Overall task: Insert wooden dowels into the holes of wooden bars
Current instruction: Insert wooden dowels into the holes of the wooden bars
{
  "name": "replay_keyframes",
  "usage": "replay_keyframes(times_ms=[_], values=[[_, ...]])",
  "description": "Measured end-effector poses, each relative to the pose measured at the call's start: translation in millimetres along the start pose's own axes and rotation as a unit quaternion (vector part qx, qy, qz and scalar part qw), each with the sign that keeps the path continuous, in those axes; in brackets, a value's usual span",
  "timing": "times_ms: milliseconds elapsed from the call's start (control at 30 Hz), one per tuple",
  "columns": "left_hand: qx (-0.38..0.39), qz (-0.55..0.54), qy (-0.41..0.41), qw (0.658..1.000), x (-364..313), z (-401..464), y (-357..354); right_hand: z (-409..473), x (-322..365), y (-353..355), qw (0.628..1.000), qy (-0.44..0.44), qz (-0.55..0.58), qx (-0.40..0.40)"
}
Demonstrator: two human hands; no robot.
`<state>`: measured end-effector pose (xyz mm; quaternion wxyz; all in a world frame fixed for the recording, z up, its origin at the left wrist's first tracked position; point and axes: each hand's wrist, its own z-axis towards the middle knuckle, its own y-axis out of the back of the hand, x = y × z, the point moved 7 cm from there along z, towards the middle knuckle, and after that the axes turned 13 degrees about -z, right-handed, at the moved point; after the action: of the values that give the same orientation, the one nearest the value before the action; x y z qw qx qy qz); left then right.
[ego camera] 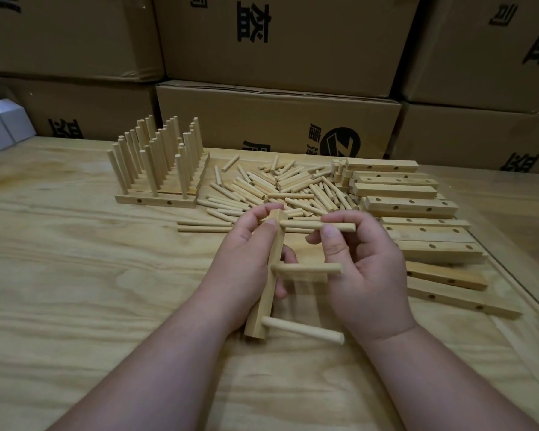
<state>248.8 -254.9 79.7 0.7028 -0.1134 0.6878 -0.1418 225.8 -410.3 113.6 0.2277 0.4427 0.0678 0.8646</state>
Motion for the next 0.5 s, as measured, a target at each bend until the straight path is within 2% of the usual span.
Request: replay_keyframes(times_ms=[367,500], values=[[0.005,0.022,0.003,1.0,1,-2,3,5,-9,1,0.999,-0.043,-0.021,0.017],[0.004,0.042,-0.002,0.999,0,-3,4,5,-9,2,0.998,-0.032,-0.052,0.019]])
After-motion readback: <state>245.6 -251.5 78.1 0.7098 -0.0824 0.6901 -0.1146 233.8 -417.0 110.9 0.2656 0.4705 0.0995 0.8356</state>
